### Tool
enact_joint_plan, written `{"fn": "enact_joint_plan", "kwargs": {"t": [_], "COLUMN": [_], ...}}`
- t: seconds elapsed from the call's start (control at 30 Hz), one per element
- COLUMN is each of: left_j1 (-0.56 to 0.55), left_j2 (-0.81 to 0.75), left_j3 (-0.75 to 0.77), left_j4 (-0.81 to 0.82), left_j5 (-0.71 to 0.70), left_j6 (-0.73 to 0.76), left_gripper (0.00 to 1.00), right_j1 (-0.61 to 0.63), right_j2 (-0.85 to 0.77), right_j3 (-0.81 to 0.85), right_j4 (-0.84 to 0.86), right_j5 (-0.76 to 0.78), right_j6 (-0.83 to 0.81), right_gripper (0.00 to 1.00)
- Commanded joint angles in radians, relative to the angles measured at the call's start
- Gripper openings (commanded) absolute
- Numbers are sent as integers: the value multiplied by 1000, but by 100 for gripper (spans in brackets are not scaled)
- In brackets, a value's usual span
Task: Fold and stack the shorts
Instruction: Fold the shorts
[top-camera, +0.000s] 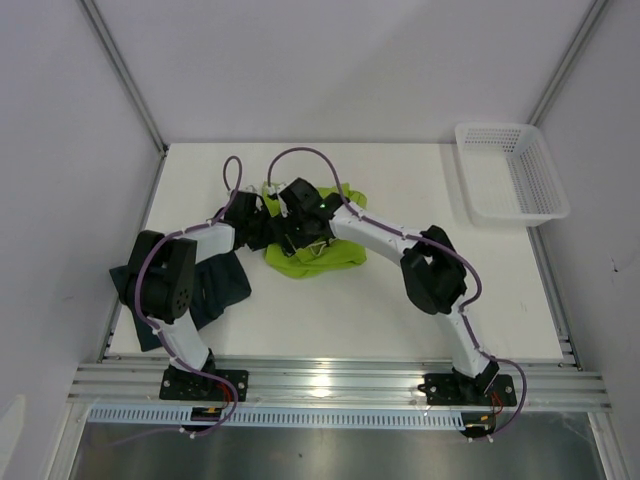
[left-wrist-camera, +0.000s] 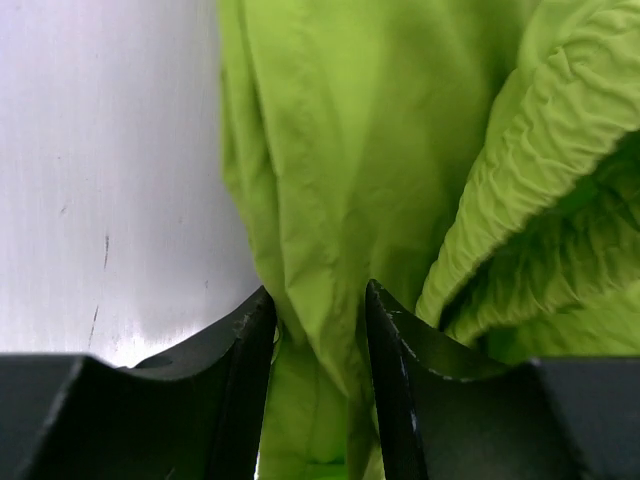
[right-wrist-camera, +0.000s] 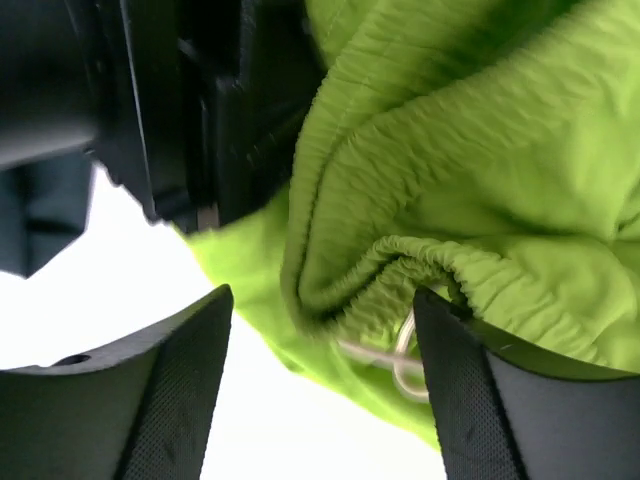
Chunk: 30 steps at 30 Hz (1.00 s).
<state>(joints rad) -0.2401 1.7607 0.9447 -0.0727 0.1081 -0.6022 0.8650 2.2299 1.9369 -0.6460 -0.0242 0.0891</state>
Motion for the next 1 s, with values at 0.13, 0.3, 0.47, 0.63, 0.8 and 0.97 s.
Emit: {"fn": "enact_joint_plan", "kwargs": {"t": [0.13,0.3,0.47,0.63,0.8,0.97], "left_j1": [-7,-7,-7,-7,-7,-8], "left_j2": [11,16,11,3,-9,-17], "left_j3": [-29,-21,-24,-26,-32,-37], "left_j4": [-29,-30,-27,-24,-22,-18], "left_j5": [19,25,25,28,25,28], "left_j6": [12,16,19,21,21,19], "left_gripper": [45,45,44,44,44,44], "right_j1": [-78,-81,-119,-201,-245,-288], "right_j2": [-328,-469,-474,-490,-493,-521], "right_j3": [-209,-294,-291,-381,-414,-522], "right_j4": [221,234,39,6,6,115], "right_j5": [-137,-149,50,64,36,-8], "right_j6": [81,129,259,493,659,894], "right_gripper": [77,77,77,80,84,98]}}
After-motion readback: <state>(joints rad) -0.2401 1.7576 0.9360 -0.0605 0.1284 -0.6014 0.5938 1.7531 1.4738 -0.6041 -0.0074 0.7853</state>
